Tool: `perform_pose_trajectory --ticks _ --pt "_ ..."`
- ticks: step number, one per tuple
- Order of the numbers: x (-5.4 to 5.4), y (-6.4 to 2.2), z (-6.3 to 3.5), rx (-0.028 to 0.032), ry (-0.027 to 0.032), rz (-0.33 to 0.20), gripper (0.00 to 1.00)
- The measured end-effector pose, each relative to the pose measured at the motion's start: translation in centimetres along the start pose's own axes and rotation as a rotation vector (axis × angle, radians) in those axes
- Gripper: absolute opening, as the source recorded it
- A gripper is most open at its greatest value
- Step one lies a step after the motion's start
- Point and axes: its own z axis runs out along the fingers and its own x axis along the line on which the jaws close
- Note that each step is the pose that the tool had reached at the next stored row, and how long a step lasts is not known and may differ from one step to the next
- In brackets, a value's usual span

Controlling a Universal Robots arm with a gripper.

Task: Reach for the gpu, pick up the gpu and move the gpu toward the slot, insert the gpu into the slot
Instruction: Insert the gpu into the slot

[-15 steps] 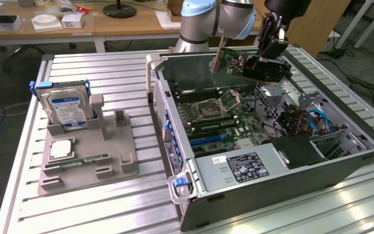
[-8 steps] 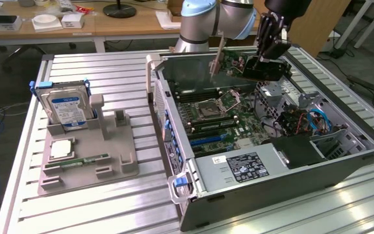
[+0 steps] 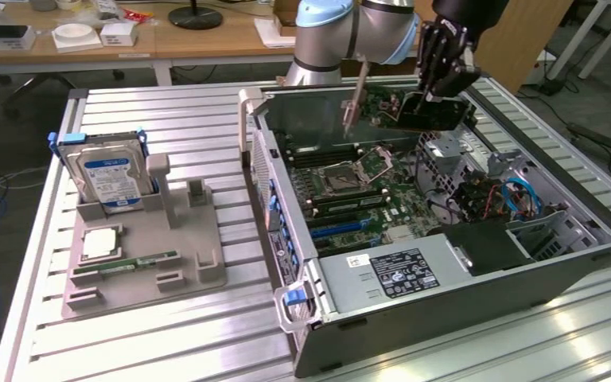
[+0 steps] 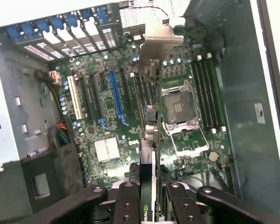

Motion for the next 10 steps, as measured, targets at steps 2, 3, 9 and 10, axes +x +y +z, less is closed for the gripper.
perform_pose_trajectory --ticks 2,3,9,10 --pt "0.00 0.00 0.00 -0.0003 0.0009 -0.027 0.26" --pt "0.00 0.00 0.00 -0.0004 0.0013 -0.041 0.26" --pt "0.00 0.00 0.00 -0.0013 0.0042 -0.124 0.26" --pt "0.00 0.00 0.00 -0.0014 0.0046 -0.138 0.26"
